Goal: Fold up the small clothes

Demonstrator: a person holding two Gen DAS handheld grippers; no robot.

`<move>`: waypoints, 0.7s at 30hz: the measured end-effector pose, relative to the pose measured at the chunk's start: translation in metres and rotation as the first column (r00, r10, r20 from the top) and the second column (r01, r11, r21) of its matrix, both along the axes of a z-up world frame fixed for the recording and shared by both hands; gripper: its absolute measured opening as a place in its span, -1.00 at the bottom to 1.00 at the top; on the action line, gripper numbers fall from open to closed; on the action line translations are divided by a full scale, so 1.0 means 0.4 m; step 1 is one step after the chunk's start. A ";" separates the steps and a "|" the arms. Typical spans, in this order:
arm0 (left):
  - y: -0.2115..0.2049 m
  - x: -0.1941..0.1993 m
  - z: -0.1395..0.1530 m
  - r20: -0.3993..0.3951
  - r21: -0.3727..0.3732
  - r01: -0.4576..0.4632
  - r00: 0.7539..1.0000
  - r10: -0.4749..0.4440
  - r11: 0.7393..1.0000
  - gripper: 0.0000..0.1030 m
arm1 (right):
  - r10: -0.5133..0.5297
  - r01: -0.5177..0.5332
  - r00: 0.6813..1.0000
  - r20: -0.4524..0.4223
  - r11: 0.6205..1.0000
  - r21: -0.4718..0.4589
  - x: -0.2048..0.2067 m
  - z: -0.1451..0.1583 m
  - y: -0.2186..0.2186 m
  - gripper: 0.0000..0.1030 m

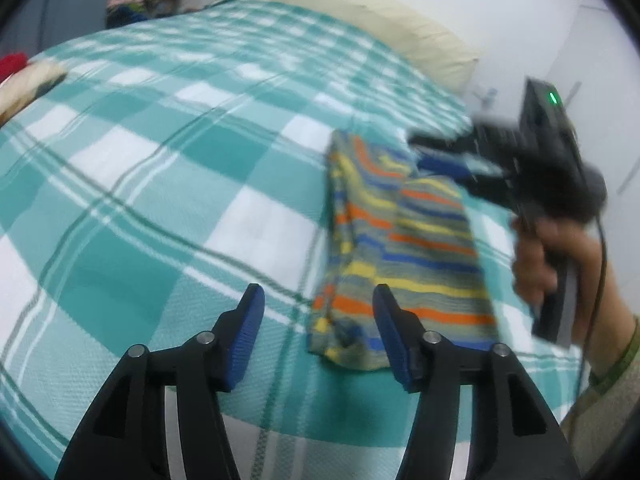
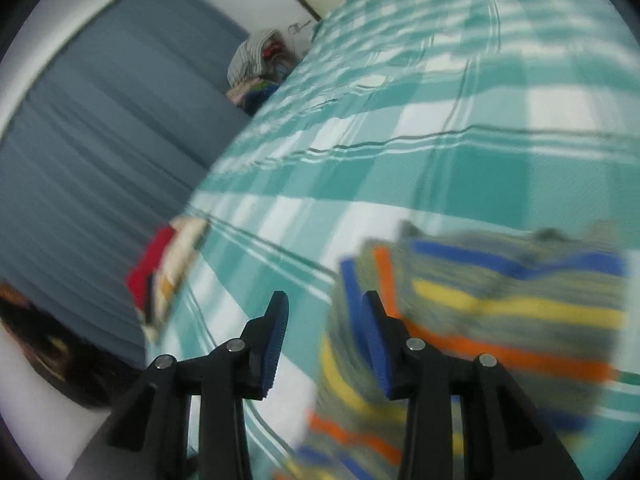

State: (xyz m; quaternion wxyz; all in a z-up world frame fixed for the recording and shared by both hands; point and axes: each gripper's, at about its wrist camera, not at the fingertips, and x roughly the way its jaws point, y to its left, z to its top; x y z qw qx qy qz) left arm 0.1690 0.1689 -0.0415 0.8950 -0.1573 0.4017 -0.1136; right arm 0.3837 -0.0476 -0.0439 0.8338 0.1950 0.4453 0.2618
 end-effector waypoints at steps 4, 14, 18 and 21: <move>-0.050 0.019 -0.012 0.003 0.052 0.066 0.998 -0.067 0.996 0.15 | 0.061 -0.044 0.996 0.062 0.969 -0.243 -0.156 0.014 -0.047 -0.25; -0.076 0.091 -0.088 -0.097 0.165 0.062 0.994 -0.046 0.984 -0.10 | 0.190 -0.160 0.981 0.027 0.887 -0.432 -0.465 -0.147 -0.093 -0.37; -0.070 0.114 -0.007 -0.052 0.138 0.121 0.992 -0.115 0.983 0.05 | 0.156 -0.125 0.987 0.047 0.913 -0.389 -0.481 -0.125 -0.125 -0.38; -0.104 0.194 0.042 -0.046 0.128 0.232 0.973 -0.228 0.964 0.36 | 0.139 -0.101 0.987 0.080 0.926 -0.364 -0.485 -0.113 -0.137 -0.38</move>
